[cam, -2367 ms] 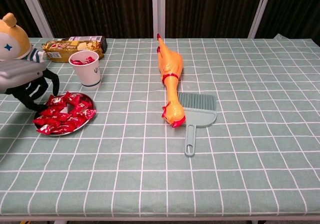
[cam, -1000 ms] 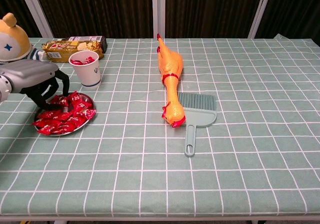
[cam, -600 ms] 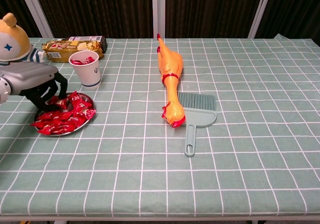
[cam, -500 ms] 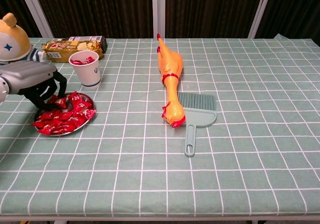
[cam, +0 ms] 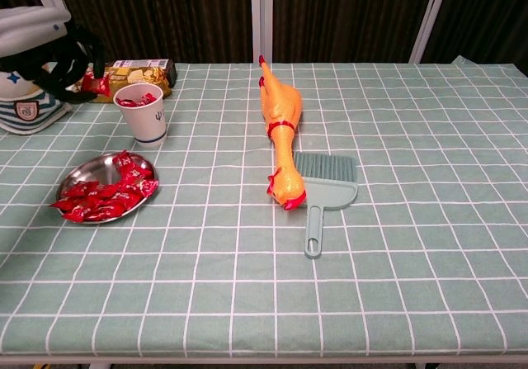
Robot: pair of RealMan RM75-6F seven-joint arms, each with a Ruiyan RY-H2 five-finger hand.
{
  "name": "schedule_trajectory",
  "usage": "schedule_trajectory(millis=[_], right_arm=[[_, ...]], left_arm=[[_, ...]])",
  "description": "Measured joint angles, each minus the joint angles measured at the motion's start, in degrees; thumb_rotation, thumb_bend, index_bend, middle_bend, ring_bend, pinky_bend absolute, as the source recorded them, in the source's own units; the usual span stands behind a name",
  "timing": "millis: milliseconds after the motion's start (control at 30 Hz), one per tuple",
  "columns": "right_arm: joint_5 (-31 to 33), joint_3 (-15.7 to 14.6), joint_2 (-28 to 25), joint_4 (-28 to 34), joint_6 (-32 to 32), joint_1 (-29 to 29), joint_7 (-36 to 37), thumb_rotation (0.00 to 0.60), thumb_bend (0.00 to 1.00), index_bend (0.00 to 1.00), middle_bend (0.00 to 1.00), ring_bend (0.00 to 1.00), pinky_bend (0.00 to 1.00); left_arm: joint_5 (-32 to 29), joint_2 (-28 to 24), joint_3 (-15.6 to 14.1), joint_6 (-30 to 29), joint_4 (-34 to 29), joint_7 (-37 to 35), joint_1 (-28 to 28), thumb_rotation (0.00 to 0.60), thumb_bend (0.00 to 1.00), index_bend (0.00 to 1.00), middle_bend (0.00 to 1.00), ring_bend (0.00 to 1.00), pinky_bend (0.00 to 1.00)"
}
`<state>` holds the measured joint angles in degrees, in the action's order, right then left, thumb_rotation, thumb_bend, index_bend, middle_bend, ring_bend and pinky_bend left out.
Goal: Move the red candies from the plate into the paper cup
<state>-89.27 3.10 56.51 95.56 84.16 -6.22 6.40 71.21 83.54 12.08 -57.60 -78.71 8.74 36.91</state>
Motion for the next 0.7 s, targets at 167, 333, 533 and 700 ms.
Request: schedule_trajectory(millis=[167,333,533,700], right_arm=[[0.1,0.0,0.3,-0.6,-0.2,-0.1,0.5,0.600,0.10,0.17,0.27,0.06,0.32],[0.4,0.1,0.3,-0.8,-0.3,-0.1,0.7,0.600,0.10,0.17,0.27,0.06,0.32],[0.9,0.1,0.3,-1.2,-0.3,0.0,1.2,0.600,0.10,0.17,0.27,0.06,0.32],[0.9,0.2,0.4,-1.4,-0.4,0.0,1.4,0.600,0.10,0.17,0.27,0.06,0.32]], left_arm=[[-2.5,0.7,2.1,4.3,2.2,0.9,3.9,0.600,0.37,0.61,0.84,0.73,0.98],[-6.4,2.8,3.4,8.7,6.2,3.4,7.9,0.600,0.37,0.59,0.84,0.73,0.98],[-10.0,3.7,2.9,11.0,7.3,8.2,9.8,0.600,0.37,0.48,0.83,0.73,0.98],[-13.3,2.9,1.7,11.2,6.1,12.3,10.1,0.600,0.36,0.37,0.82,0.72,0.97]])
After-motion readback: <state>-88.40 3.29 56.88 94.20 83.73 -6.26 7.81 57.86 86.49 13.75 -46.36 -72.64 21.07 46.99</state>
